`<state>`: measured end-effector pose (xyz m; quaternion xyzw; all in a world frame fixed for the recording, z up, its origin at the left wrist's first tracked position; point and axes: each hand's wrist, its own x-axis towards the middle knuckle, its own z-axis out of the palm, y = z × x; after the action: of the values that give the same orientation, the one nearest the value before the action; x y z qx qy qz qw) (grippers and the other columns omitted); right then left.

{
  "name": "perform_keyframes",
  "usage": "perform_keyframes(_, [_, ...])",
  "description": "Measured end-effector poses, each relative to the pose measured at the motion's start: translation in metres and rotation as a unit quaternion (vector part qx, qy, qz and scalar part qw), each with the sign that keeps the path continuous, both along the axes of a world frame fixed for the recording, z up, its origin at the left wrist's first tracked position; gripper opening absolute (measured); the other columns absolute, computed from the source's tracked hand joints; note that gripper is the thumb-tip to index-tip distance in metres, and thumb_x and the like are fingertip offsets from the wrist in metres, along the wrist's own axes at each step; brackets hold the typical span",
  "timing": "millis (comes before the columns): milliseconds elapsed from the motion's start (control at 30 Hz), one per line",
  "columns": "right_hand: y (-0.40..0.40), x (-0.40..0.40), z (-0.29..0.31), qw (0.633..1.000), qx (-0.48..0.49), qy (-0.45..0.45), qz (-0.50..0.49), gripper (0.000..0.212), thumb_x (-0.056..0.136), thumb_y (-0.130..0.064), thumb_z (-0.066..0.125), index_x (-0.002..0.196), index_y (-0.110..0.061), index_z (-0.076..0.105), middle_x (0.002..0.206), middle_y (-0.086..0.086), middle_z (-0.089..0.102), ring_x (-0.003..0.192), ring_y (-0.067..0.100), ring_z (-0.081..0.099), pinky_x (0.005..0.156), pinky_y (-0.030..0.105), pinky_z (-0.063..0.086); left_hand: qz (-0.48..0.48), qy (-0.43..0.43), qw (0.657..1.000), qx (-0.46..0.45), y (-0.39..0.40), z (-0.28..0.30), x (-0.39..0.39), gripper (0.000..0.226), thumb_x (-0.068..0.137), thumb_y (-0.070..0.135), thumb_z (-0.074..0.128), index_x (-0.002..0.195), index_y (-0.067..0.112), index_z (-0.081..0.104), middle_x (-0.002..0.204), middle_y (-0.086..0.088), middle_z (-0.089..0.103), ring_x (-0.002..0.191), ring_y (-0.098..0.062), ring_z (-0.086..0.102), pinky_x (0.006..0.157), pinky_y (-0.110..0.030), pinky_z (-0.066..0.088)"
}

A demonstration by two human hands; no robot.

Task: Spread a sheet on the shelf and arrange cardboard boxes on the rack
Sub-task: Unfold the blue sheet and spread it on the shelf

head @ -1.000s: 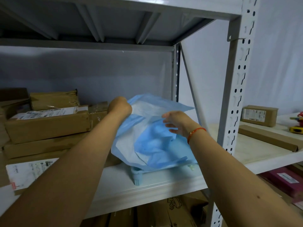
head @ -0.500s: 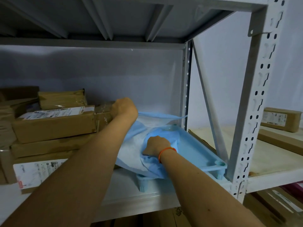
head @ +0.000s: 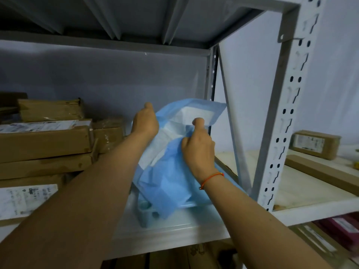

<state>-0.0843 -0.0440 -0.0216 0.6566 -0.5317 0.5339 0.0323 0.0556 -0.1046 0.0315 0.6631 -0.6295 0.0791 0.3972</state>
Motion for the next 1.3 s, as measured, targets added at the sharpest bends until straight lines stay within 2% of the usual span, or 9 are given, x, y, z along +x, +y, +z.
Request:
perform_keyframes(100, [0.007,-0.005,0.006,0.995,-0.022,0.096,-0.021,0.037,0.091,-0.008,0.043,0.127,-0.012,0.05,0.096,0.016,0.057,0.085,0.037,0.054,0.065,0.037,0.032,-0.023,0.0,1.0,-0.002,-0.015,0.002,-0.007,0.034,0.091,-0.004,0.044,0.124,-0.008,0.039,0.121,-0.033,0.056,0.112,-0.049,0.054,0.091,-0.047,0.042])
perform_keyframes(233, [0.01,0.0,0.016,0.987,-0.047,0.144,-0.059,0.011,0.085,-0.017,0.045,0.078,-0.01,0.048,0.082,0.016,0.065,0.075,0.037,0.06,0.058,0.032,0.024,-0.075,-0.031,0.996,0.029,-0.048,0.001,-0.012,0.041,0.093,0.006,0.055,0.126,-0.004,0.033,0.129,-0.027,0.052,0.114,-0.044,0.054,0.09,-0.044,0.042])
perform_keyframes(433, [-0.002,0.009,0.001,0.95,-0.039,0.269,-0.153,0.03,0.038,-0.027,0.078,0.046,-0.014,0.052,0.038,0.003,0.052,0.029,0.024,0.049,0.054,0.018,-0.007,-0.185,-0.074,0.971,0.133,-0.111,-0.039,-0.012,0.115,0.083,0.035,0.073,0.151,0.006,-0.016,0.161,-0.011,0.015,0.14,-0.032,0.035,0.114,-0.04,0.03])
perform_keyframes(667, [-0.016,0.0,-0.004,0.907,0.138,0.393,-0.062,0.017,0.088,-0.006,0.048,0.104,-0.007,0.051,0.11,0.016,0.064,0.099,0.035,0.061,0.058,0.028,0.029,-0.126,-0.254,0.919,0.275,-0.152,-0.094,-0.002,0.094,0.089,0.054,0.055,0.153,0.031,-0.009,0.156,-0.003,-0.034,0.145,-0.039,0.02,0.113,-0.048,0.032])
perform_keyframes(767, [-0.024,0.001,-0.007,0.906,0.133,0.396,-0.072,0.019,0.088,-0.003,0.048,0.107,-0.008,0.05,0.111,0.015,0.063,0.101,0.035,0.061,0.059,0.029,0.03,-0.131,-0.276,0.902,0.304,-0.145,-0.089,-0.006,0.075,0.095,0.052,0.045,0.153,0.038,-0.001,0.16,-0.001,-0.022,0.142,-0.039,0.027,0.113,-0.045,0.033])
perform_keyframes(867, [-0.032,0.002,-0.012,0.899,0.133,0.407,-0.093,0.028,0.088,-0.001,0.048,0.116,-0.006,0.053,0.111,0.014,0.063,0.102,0.033,0.06,0.057,0.028,0.028,-0.159,-0.248,0.905,0.306,-0.136,-0.08,-0.011,0.051,0.098,0.039,0.045,0.146,0.021,0.041,0.158,-0.007,0.027,0.138,-0.032,0.037,0.112,-0.039,0.032])
perform_keyframes(967, [-0.041,0.001,-0.019,0.91,0.104,0.387,-0.104,0.033,0.085,0.0,0.051,0.116,-0.009,0.058,0.114,0.015,0.056,0.103,0.035,0.054,0.056,0.029,0.028,-0.17,-0.152,0.921,0.316,-0.126,-0.068,-0.018,0.034,0.093,0.04,0.05,0.099,0.012,0.068,0.115,-0.009,0.067,0.096,-0.025,0.061,0.081,-0.03,0.047])
perform_keyframes(1100, [-0.058,-0.007,-0.026,0.918,0.049,0.369,-0.138,0.026,0.084,-0.007,0.058,0.11,-0.009,0.061,0.11,0.013,0.054,0.103,0.035,0.05,0.064,0.035,0.031,-0.269,0.09,0.899,0.333,-0.096,-0.044,-0.031,0.051,0.093,0.057,0.046,0.067,0.017,0.062,0.057,0.003,0.061,0.055,-0.013,0.052,0.058,-0.023,0.041])
perform_keyframes(1300, [-0.059,-0.034,-0.019,0.936,0.043,0.332,-0.105,0.025,0.096,-0.029,0.046,0.113,-0.011,0.053,0.11,0.01,0.065,0.111,0.031,0.051,0.086,0.039,0.037,-0.307,-0.053,0.9,0.305,-0.033,-0.016,-0.02,0.048,0.072,0.066,0.067,0.096,0.025,0.069,0.101,0.002,0.066,0.093,-0.017,0.06,0.084,-0.033,0.049])
